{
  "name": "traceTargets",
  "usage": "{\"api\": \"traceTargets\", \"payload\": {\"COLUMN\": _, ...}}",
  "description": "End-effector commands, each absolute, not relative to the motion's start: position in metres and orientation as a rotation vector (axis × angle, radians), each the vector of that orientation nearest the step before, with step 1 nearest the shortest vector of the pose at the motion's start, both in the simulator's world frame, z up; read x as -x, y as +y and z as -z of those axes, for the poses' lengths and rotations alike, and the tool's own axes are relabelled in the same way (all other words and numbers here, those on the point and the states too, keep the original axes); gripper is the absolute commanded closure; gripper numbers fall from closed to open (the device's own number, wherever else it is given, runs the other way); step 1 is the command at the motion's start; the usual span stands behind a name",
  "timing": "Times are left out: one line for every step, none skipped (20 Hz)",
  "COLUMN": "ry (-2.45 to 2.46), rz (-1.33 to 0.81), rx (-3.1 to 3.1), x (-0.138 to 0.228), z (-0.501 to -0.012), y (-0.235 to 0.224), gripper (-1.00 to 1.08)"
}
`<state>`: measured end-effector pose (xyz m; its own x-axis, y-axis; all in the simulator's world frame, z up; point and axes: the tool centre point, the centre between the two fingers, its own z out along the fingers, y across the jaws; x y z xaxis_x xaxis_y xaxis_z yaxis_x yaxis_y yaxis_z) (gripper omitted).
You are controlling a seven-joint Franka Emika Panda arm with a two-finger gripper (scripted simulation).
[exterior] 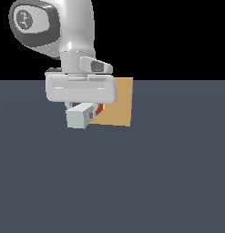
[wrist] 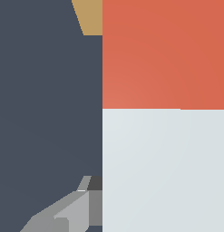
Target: Insert the peg into the horizontal hole in a box.
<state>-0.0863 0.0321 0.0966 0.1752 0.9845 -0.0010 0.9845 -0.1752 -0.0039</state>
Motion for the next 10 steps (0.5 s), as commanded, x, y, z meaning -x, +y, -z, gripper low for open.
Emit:
{"api": "traceTargets", "payload": {"ry": -2.011, "rz": 0.0, "rx": 2.413, "x": 0.0849, "z": -0.0987, "y": 0.0329, "gripper": 1.08}}
{"api": "traceTargets", "payload": {"ry": -2.011, "rz": 0.0, "rx": 2.413, "x": 0.0849, "z": -0.0987, "y": 0.0329, "gripper": 1.08}}
{"api": "traceTargets", "payload": {"ry": -2.011, "rz": 0.0, "rx": 2.413, "x": 0.0849, "z": -0.0987, "y": 0.0329, "gripper": 1.08}}
{"api": "traceTargets", "payload": {"ry": -2.011, "rz": 0.0, "rx": 2.413, "x": 0.0849, "z": -0.0987, "y": 0.0329, "gripper": 1.08}}
{"api": "traceTargets", "payload": {"ry": -2.011, "rz": -0.005, "rx": 2.411, "x": 0.0863, "z": -0.0969, "y": 0.0326, "gripper": 1.08}}
{"api": "traceTargets", "payload": {"ry": -2.011, "rz": -0.003, "rx": 2.412, "x": 0.0855, "z": -0.0976, "y": 0.0329, "gripper": 1.08}}
{"api": "traceTargets", "payload": {"ry": -2.011, "rz": 0.004, "rx": 2.414, "x": 0.0837, "z": -0.0996, "y": 0.0334, "gripper": 1.08}}
{"api": "traceTargets", "payload": {"ry": -2.011, "rz": 0.007, "rx": 2.415, "x": 0.083, "z": -0.1004, "y": 0.0337, "gripper": 1.08}}
{"api": "traceTargets", "payload": {"ry": -2.011, "rz": 0.007, "rx": 2.415, "x": 0.083, "z": -0.1004, "y": 0.0337, "gripper": 1.08}}
{"api": "traceTargets", "payload": {"ry": -2.011, "rz": 0.007, "rx": 2.415, "x": 0.083, "z": -0.1004, "y": 0.0337, "gripper": 1.08}}
